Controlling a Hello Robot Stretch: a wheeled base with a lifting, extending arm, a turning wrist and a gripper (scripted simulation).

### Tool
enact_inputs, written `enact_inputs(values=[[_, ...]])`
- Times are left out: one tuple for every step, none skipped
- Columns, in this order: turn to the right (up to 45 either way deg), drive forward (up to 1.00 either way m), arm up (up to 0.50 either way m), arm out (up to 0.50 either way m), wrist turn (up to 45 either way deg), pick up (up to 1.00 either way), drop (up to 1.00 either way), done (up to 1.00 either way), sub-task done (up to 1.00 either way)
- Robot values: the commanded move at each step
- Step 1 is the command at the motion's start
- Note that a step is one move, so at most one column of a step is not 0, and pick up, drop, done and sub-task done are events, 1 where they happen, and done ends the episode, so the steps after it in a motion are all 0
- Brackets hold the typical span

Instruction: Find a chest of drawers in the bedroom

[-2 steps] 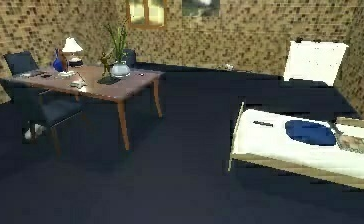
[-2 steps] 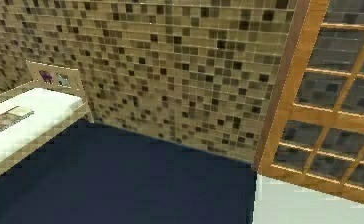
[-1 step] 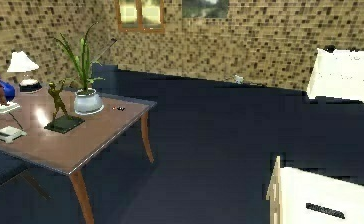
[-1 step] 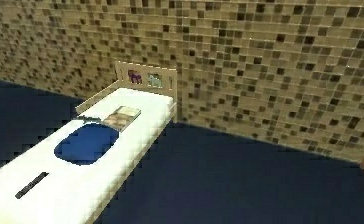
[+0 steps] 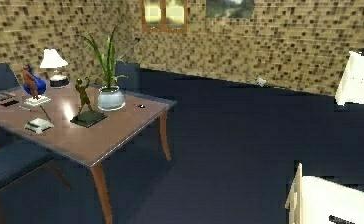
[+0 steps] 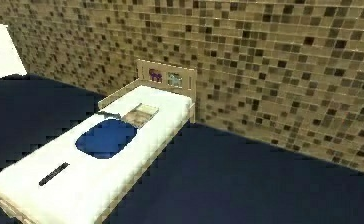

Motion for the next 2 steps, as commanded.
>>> enact_inputs(values=[[0.0, 0.45, 0.00, 0.00, 0.0, 0.00, 0.00, 0.00, 0.00], [15.0, 0.00, 0.00, 0.00, 0.0, 0.00, 0.00, 0.00, 0.00]])
